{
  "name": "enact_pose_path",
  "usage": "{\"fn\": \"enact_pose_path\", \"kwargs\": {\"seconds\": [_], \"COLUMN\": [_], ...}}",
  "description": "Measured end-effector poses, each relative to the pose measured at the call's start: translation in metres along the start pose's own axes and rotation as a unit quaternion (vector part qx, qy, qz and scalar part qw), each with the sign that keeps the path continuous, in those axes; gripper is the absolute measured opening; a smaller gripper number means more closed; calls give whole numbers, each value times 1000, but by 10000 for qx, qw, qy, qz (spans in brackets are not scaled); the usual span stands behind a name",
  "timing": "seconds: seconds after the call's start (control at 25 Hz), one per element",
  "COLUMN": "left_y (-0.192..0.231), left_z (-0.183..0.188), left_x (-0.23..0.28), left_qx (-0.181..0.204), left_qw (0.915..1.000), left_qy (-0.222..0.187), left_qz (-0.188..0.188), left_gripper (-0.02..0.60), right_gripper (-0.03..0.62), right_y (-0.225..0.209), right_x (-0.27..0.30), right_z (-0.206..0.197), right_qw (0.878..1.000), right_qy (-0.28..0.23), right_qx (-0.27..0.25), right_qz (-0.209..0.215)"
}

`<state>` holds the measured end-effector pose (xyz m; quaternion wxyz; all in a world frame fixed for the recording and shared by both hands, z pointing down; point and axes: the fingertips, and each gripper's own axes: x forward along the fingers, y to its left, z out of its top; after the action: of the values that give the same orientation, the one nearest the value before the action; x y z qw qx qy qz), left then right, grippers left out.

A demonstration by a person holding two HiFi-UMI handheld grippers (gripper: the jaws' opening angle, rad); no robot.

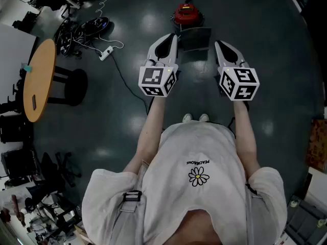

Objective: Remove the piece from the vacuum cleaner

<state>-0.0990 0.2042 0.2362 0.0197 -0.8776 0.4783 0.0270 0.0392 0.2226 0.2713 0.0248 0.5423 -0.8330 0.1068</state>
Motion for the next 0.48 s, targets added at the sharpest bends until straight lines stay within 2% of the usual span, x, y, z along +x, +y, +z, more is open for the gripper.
{"fn": "enact_pose_path", "kwargs": {"seconds": [0.48], "left_y": [-12], "left_z": [-9], "left_x": [20], "left_qx": [-103], "left_qw": [9999], "left_qy": [50], "left_qz": [-36], "left_gripper": [3], "right_gripper": [23], "right_y": [-21], "right_x": [-1], "right_z": [0], "right_qw": [9995], "right_qy": [-58], "right_qx": [248], "right_qz": [193]}}
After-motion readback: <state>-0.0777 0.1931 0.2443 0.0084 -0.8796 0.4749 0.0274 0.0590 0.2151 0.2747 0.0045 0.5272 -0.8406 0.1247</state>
